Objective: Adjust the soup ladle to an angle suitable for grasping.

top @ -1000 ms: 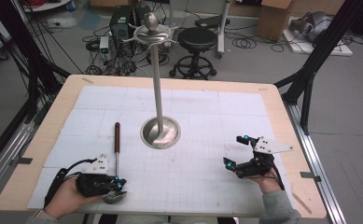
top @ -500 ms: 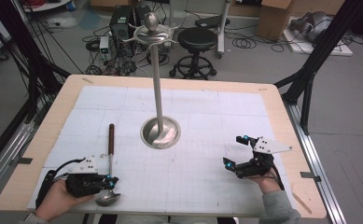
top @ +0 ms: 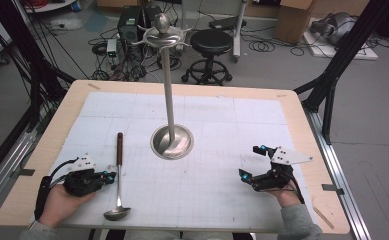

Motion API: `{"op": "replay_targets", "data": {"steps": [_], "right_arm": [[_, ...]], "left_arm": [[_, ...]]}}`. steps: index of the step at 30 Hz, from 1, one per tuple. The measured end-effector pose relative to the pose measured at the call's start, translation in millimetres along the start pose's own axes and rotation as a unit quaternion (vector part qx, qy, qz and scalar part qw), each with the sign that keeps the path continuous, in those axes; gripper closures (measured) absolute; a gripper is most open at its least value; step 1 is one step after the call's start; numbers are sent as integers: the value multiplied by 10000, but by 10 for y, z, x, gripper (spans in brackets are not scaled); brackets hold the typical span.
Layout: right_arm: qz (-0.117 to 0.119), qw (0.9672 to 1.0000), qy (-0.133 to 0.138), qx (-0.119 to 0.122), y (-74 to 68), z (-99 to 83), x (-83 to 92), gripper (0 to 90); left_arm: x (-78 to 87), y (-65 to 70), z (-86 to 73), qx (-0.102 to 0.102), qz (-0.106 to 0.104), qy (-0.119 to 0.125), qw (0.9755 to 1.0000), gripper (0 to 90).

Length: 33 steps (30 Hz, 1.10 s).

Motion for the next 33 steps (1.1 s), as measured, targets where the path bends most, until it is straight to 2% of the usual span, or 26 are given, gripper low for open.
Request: {"op": "replay_targets", "data": {"steps": [5,16,24,28,33], "right_arm": [[23,10000,-42,-51,-14,-6,4,7],[22,10000,-53,7,-5,-15,-12,7],[17,10000,-69,-3,-3,-19,-17,7],[19,10000,-69,4,-3,-19,-14,7],[22,10000,-67,18,-3,-18,-14,7]], "left_arm": [[-26,4,16,-86,13,5,10000,896],[-125,33,87,-24,5,-23,10000,896],[-264,109,175,-115,-41,-106,9999,896],[-302,158,194,-69,-89,-94,9999,896],[-335,225,192,-182,-184,-165,9995,896]]}}
Point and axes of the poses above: each handheld gripper's, and its own axes: x roughly backward along the jaws, z roughly out of its top, y roughly to its right, the point moved 9 cm from there along -x, roughly forward along the jaws, and after that the axes turned 11 degrees about x, right-handed, at the moved point
